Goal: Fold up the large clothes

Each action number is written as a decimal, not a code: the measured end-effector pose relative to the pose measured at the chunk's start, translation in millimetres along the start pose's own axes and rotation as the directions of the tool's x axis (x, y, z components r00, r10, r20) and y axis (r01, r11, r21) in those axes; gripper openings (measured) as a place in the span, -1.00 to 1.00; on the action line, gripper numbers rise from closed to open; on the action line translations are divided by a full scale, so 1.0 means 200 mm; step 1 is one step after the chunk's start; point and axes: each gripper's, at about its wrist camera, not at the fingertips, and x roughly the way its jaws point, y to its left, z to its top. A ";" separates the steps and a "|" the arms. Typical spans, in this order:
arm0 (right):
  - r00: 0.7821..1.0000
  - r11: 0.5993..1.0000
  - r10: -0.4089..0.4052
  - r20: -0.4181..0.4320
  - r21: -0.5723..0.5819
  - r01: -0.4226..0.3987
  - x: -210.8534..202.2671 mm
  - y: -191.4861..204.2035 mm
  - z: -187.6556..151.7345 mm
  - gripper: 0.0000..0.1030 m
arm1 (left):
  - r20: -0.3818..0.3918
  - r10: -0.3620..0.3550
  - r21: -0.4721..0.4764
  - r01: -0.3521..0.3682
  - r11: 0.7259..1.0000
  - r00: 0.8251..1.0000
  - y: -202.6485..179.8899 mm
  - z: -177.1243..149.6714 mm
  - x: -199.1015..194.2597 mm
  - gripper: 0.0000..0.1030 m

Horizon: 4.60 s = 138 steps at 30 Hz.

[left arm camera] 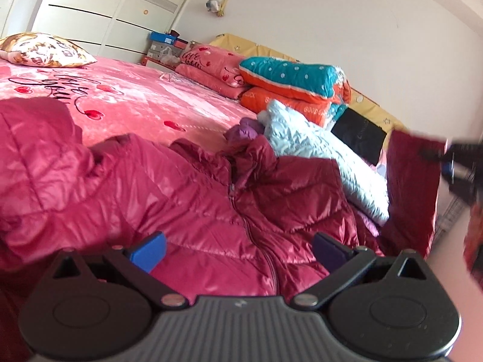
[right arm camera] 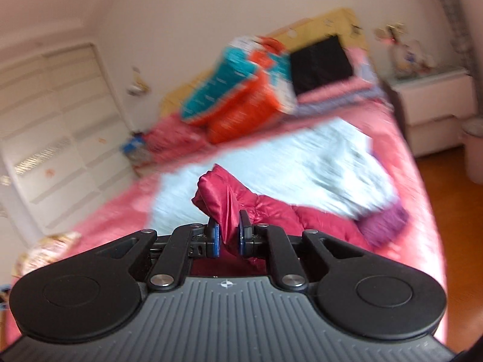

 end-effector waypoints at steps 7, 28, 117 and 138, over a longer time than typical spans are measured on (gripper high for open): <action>0.961 0.960 0.277 -0.027 -0.021 -0.278 0.04 0.48 0.10 -0.76 | 0.026 0.009 -0.009 -0.009 1.000 1.000 0.06 0.04 -0.06 0.99; 0.706 0.832 0.554 -0.442 0.317 -0.454 0.53 0.78 -0.62 -0.74 | 0.084 0.064 -0.134 -0.052 0.990 0.994 0.28 0.13 -0.14 0.99; 0.824 0.998 -0.048 -0.565 -0.056 0.020 -0.74 -0.35 -0.71 -0.41 | -0.318 0.155 0.072 -0.139 0.988 0.935 0.28 -0.32 -0.64 -0.53; 0.742 0.991 -0.130 -0.658 -0.095 0.090 -1.11 -0.25 -0.75 0.01 | -0.300 0.216 0.036 -0.215 0.976 0.929 0.27 -0.22 -0.94 0.12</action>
